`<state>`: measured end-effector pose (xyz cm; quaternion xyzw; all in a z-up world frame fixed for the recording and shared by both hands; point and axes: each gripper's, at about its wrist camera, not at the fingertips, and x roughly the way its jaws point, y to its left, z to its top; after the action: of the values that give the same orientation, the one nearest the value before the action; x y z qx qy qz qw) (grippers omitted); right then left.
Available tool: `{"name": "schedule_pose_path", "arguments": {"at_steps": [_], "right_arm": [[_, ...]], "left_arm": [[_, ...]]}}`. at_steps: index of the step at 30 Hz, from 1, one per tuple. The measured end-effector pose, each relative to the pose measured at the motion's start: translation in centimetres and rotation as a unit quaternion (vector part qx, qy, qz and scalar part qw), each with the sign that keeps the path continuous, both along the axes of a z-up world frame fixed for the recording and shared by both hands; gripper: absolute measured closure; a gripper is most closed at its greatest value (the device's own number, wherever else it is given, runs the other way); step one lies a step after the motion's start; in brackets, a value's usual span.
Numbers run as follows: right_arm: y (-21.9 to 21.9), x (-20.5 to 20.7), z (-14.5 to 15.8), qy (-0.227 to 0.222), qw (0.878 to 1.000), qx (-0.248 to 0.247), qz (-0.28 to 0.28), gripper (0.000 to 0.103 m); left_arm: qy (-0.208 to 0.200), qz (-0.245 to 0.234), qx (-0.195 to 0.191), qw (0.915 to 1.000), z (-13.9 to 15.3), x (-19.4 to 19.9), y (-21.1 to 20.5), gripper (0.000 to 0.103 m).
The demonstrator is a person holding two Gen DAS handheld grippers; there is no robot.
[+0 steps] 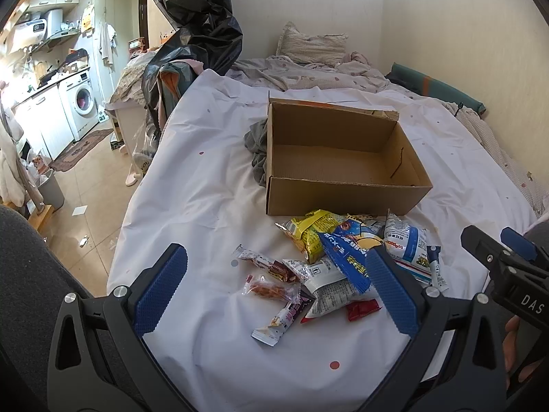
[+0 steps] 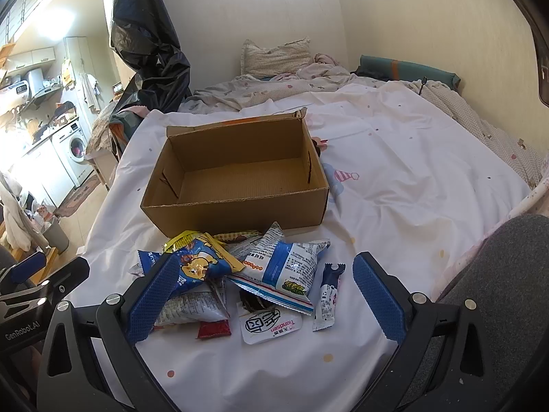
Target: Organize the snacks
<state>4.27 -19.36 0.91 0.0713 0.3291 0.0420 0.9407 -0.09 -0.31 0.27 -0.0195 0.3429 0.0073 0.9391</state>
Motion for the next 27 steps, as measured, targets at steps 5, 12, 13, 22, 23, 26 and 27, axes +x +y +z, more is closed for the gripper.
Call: {"name": "schedule_pose_path", "arguments": {"at_steps": [5, 12, 13, 22, 23, 26, 27], "right_arm": [[0.07, 0.01, -0.08, 0.000, 1.000, -0.001, 0.000, 0.000], [0.11, 0.02, -0.06, 0.002, 1.000, 0.000, 0.000, 0.000], [0.10, 0.08, -0.03, 0.003, 1.000, 0.002, 0.000, 0.000], [-0.29, 0.46, -0.34, 0.014, 1.000, 0.015, -0.004, 0.000], [-0.29, 0.45, -0.33, 0.013, 1.000, 0.016, -0.003, 0.000], [-0.42, 0.55, -0.39, 0.012, 1.000, 0.017, -0.002, 0.000], [-0.45, 0.60, -0.43, 0.012, 1.000, 0.018, -0.001, 0.000]], "left_arm": [[0.000, 0.000, 0.000, 1.0000, 0.02, 0.00, 0.03, 0.000], [0.001, 0.000, 0.000, 1.0000, 0.00, -0.01, -0.04, 0.000], [0.002, 0.000, -0.001, 1.0000, 0.04, -0.01, -0.02, 0.000], [0.008, 0.002, -0.010, 0.9999, -0.28, 0.06, 0.21, 0.000], [0.008, 0.002, -0.010, 0.9999, -0.30, 0.06, 0.21, 0.000], [0.013, 0.000, -0.009, 0.9999, -0.43, 0.13, 0.14, 0.000], [0.014, 0.000, -0.009, 0.9999, -0.45, 0.20, 0.13, 0.000]]}}
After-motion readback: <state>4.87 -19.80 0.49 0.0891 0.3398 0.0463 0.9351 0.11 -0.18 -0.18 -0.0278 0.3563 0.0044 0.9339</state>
